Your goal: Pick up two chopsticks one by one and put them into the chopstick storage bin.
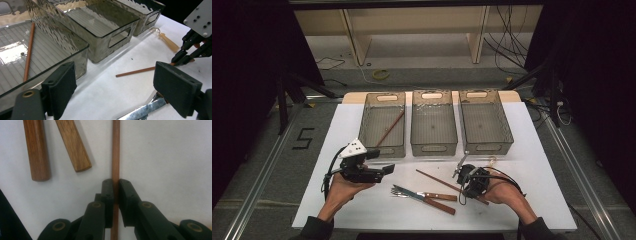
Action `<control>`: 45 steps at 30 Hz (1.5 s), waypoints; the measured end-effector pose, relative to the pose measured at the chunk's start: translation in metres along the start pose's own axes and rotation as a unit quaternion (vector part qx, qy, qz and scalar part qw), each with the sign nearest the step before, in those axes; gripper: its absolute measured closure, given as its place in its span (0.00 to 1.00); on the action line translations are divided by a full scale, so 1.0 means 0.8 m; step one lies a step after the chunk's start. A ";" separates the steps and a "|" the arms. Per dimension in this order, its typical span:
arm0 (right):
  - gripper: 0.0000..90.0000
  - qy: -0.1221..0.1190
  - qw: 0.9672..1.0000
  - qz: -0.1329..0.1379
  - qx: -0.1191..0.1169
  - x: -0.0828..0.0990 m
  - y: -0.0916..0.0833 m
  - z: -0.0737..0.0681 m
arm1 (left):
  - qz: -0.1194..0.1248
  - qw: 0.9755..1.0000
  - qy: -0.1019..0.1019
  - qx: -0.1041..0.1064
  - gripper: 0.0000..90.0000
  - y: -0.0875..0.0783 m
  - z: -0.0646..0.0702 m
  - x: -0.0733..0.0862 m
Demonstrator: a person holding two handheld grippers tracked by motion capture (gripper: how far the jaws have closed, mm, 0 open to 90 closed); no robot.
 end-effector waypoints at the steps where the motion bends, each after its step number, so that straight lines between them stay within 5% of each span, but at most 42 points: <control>1: 0.92 0.002 1.000 -0.001 0.001 0.000 0.000 -0.001 | -0.001 1.000 0.004 0.001 0.20 0.001 0.001 0.000; 13: 0.94 -0.011 1.000 -0.004 0.000 -0.001 -0.001 0.000 | -0.017 1.000 0.019 0.012 0.20 0.010 0.010 0.003; 25: 0.94 -0.028 0.999 0.029 0.004 -0.006 -0.026 -0.006 | -0.040 0.997 0.052 0.038 0.20 0.020 0.033 -0.009; 34: 0.94 -0.062 0.997 0.037 0.008 -0.020 -0.039 -0.024 | -0.082 0.989 0.097 0.069 0.22 0.040 0.062 -0.014; 45: 0.94 -0.087 0.995 0.039 0.009 -0.032 -0.041 -0.039 | -0.144 0.975 0.143 0.088 0.25 0.061 0.080 -0.009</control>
Point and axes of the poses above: each handheld gripper's, and its own axes: y roughly forward along the jaws, x roughly out of its underside, z roughly to its right, the point moved 4 cm from there along y, roughly forward along the jaws, and after that the axes turned 2 degrees about y, right-handed, at the moved point
